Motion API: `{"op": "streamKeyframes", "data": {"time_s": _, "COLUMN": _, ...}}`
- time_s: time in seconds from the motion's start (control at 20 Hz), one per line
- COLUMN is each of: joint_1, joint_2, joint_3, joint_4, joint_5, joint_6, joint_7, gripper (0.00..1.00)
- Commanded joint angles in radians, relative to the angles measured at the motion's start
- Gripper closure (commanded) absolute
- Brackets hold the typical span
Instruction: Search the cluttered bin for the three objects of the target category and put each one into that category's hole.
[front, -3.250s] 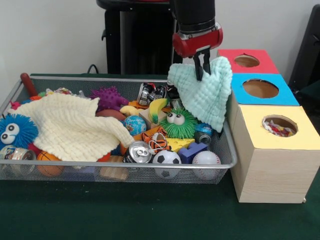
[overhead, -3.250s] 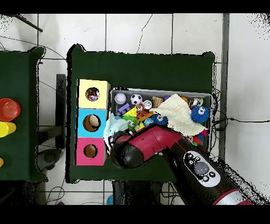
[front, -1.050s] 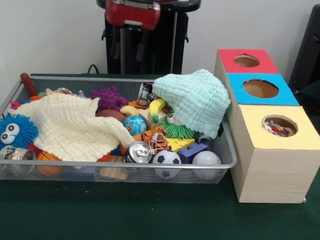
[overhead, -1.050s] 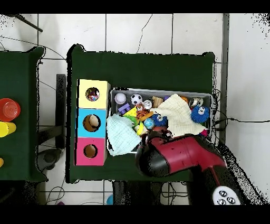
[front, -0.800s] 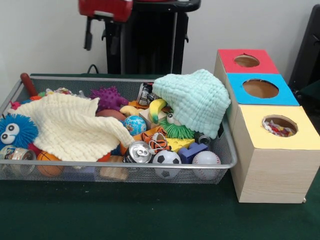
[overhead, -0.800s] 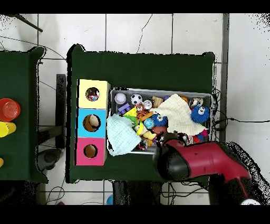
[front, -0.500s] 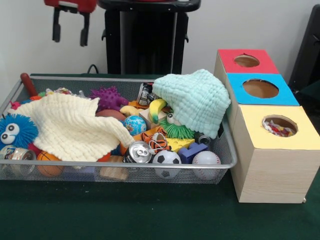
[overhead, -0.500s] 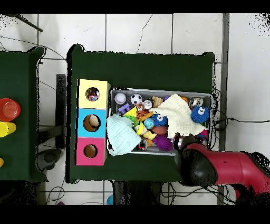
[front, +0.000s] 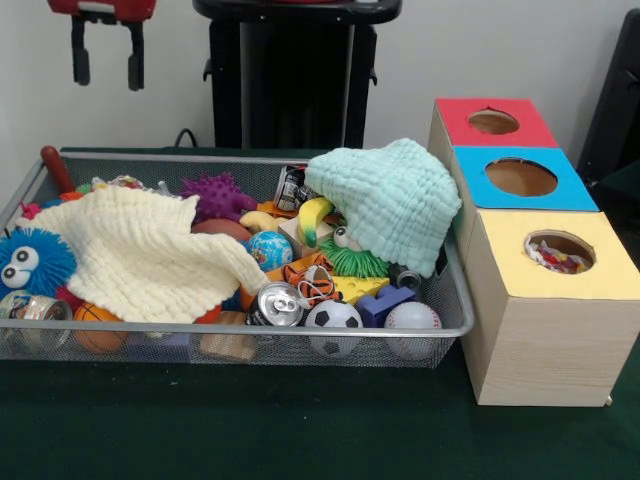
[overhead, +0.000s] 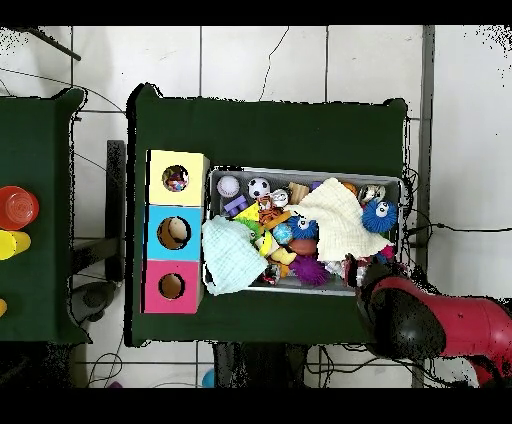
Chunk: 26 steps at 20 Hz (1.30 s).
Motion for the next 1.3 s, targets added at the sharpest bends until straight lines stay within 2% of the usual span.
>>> {"op": "streamKeyframes", "data": {"time_s": 0.05, "joint_1": 0.046, "joint_2": 0.106, "joint_3": 0.062, "joint_4": -0.052, "joint_5": -0.134, "joint_6": 0.075, "joint_7": -0.258, "gripper": 0.00}}
{"op": "streamKeyframes", "data": {"time_s": 0.2, "joint_1": 0.071, "joint_2": 0.150, "joint_3": 0.032, "joint_4": -0.098, "joint_5": -0.217, "joint_6": 0.013, "joint_7": -0.216, "gripper": 0.00}}
{"op": "streamKeyframes", "data": {"time_s": 0.65, "joint_1": 0.099, "joint_2": 0.249, "joint_3": 0.011, "joint_4": -0.164, "joint_5": -0.304, "joint_6": -0.001, "joint_7": -0.183, "gripper": 0.00}}
{"op": "streamKeyframes", "data": {"time_s": 0.95, "joint_1": 0.109, "joint_2": 0.249, "joint_3": -0.006, "joint_4": -0.176, "joint_5": -0.343, "joint_6": -0.012, "joint_7": -0.149, "gripper": 0.00}}
{"op": "streamKeyframes", "data": {"time_s": 1.15, "joint_1": 0.125, "joint_2": 0.210, "joint_3": -0.036, "joint_4": -0.162, "joint_5": -0.384, "joint_6": -0.016, "joint_7": -0.113, "gripper": 0.00}}
{"op": "streamKeyframes", "data": {"time_s": 1.3, "joint_1": 0.162, "joint_2": 0.217, "joint_3": -0.076, "joint_4": -0.175, "joint_5": -0.463, "joint_6": -0.057, "joint_7": -0.050, "gripper": 0.00}}
